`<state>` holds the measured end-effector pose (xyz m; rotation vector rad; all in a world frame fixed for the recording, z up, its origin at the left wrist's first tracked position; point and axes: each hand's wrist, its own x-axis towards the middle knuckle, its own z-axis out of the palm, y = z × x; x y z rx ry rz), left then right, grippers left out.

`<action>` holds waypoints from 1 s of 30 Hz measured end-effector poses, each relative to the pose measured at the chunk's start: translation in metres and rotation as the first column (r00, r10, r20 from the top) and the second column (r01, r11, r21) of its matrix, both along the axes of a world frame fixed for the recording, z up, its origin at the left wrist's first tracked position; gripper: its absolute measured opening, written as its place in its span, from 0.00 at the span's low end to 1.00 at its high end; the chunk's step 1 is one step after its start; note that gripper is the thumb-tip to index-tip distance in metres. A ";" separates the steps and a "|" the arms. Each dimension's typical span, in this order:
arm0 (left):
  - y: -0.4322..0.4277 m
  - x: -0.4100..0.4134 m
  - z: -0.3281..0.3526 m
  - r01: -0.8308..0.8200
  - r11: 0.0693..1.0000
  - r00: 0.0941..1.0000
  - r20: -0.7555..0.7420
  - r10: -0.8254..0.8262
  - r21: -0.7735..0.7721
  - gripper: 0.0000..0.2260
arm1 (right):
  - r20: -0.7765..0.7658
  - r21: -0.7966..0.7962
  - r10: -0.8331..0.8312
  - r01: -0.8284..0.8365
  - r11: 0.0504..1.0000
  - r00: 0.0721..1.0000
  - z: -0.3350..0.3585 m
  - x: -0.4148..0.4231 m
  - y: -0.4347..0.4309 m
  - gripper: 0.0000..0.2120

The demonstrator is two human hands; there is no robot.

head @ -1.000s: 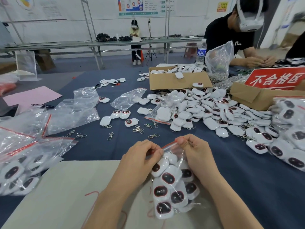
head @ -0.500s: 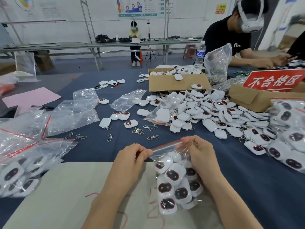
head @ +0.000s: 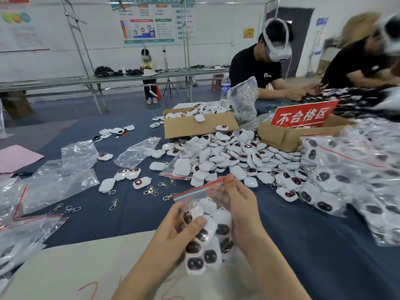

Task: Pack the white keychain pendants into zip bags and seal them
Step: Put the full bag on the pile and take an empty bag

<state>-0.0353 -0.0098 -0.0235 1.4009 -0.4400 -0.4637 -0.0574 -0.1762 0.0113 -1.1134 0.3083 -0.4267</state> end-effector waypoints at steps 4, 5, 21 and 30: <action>-0.030 -0.012 0.007 0.056 0.995 0.993 -0.100 -0.064 -0.079 0.22 | 0.046 -0.005 -0.064 0.064 0.998 0.997 0.014 -0.020 -0.028 0.15; -0.039 -0.015 0.010 0.056 0.995 0.992 -0.112 -0.064 -0.079 0.21 | 0.049 -0.017 -0.076 0.077 0.997 0.996 0.017 -0.025 -0.035 0.15; -0.349 -0.009 0.177 0.223 0.965 0.934 -0.252 -0.252 -0.139 0.20 | 0.077 -0.002 -0.559 0.561 0.828 0.826 0.045 -0.131 -0.223 0.18; -0.275 0.013 0.127 0.022 1.000 0.997 -0.068 -0.023 -0.013 0.05 | 0.067 -0.247 -0.411 0.414 0.876 0.909 0.034 -0.089 -0.160 0.11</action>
